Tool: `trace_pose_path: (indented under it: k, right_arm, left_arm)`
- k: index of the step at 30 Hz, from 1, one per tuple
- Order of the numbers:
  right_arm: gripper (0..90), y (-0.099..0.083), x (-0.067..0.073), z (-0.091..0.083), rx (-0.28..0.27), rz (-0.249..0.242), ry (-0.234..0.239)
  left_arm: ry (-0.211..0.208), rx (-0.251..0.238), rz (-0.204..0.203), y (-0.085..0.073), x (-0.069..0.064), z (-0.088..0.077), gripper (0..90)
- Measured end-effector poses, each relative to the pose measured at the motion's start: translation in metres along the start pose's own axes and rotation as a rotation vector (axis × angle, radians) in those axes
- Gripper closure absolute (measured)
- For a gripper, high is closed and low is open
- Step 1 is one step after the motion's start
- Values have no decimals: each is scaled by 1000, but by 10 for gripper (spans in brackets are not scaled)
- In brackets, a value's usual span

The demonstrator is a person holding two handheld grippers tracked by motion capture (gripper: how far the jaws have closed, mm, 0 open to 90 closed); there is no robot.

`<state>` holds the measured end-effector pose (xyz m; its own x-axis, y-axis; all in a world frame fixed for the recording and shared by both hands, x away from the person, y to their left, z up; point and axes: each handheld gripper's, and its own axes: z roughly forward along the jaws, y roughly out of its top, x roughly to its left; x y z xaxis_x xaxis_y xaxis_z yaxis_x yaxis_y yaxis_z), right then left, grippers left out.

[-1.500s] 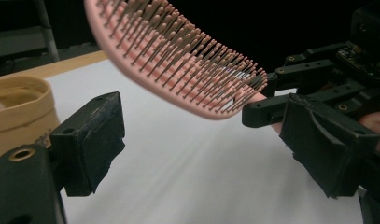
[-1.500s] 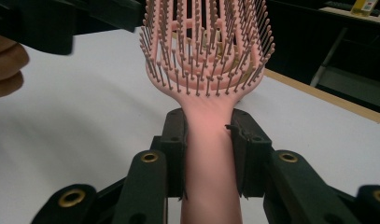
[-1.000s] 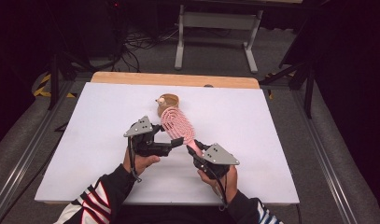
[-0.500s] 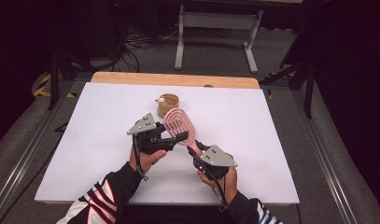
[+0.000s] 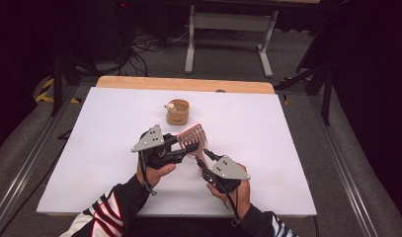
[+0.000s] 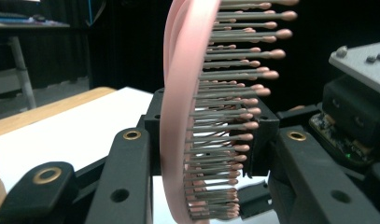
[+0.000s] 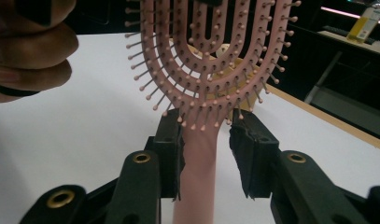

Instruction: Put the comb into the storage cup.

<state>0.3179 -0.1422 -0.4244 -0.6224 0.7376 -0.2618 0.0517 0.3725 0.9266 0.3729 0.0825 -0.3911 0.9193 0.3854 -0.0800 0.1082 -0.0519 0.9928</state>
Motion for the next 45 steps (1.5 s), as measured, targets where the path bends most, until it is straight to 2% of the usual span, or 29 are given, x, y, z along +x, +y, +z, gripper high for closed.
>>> trace_pose_path:
  k: [2,6,9,12,19,25,26,29,33,38,45]
  right_arm:
    - [600,0,2,-1,-6,-3,16]
    - [547,2,4,-3,-16,-11,28]
    - [479,4,2,-8,-41,-20,33]
    - [416,4,-2,-9,-46,-7,40]
    - [283,2,-12,-13,-78,-2,30]
    - [224,-3,-21,-16,-84,0,8]
    - [182,-4,-24,-17,-91,7,5]
    - [148,-7,-27,-19,-96,9,24]
    - [104,-11,-30,-23,-102,-11,11]
    - [82,-19,-36,-26,-80,-5,2]
    - [70,-26,-44,-34,-74,-5,-23]
  left_arm:
    - [7,-1,11,1,0,-2,630]
    - [23,7,33,3,0,-6,630]
    - [36,7,41,5,3,-11,630]
    - [48,-3,37,6,7,-15,630]
    - [84,-12,43,11,15,-28,630]
    - [101,-22,51,14,19,-35,630]
    - [108,-25,58,16,20,-39,630]
    - [121,-31,64,17,21,-42,630]
    - [137,-47,59,20,24,-50,630]
    - [166,-62,53,24,27,-58,630]
    - [182,-90,43,30,32,-64,630]
